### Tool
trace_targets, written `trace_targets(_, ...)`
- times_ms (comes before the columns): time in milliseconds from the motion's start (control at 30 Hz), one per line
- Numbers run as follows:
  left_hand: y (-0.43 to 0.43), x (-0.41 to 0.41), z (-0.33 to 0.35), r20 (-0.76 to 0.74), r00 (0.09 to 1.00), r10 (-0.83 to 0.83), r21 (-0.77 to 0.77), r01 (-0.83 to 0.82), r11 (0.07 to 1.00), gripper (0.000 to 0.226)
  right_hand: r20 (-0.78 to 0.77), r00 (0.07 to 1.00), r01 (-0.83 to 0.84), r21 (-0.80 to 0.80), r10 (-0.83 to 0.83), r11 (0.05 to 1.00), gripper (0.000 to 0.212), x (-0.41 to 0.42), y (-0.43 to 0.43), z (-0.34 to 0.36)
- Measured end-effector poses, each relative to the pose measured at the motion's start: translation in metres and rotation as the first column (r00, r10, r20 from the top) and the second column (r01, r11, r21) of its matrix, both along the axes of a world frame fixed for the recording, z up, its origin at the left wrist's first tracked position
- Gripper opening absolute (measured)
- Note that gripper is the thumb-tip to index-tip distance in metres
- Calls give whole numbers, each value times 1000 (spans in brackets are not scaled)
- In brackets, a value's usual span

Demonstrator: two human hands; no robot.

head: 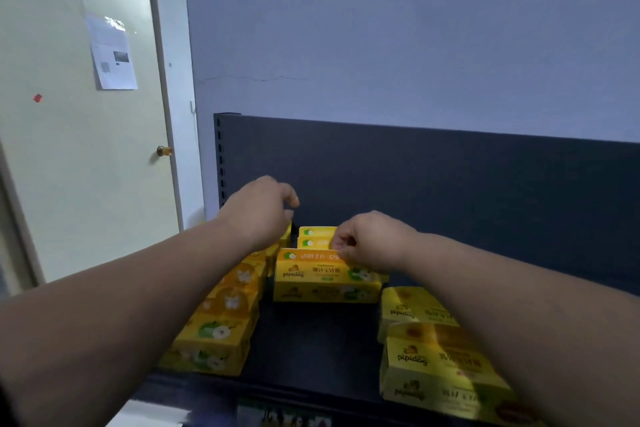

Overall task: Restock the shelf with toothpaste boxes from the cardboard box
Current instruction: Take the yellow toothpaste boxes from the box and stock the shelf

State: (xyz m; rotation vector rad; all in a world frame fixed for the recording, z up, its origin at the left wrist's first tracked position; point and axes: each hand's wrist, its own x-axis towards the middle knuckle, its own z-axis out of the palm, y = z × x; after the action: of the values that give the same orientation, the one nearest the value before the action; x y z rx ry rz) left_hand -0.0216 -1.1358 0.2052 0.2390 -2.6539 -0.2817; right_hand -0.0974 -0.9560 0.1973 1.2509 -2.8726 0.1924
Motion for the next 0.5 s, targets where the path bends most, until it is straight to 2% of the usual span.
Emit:
trace_targets(267,8,-4,-4,76,997,-28,-1,28,1000,24,-53,990,124,-79,-129,989,31,3,19,3)
trace_targets(500,60,-11,1,130,987,-92,-36,97,995,31,-116,960,237,-138,-254,962,42,14,75,10)
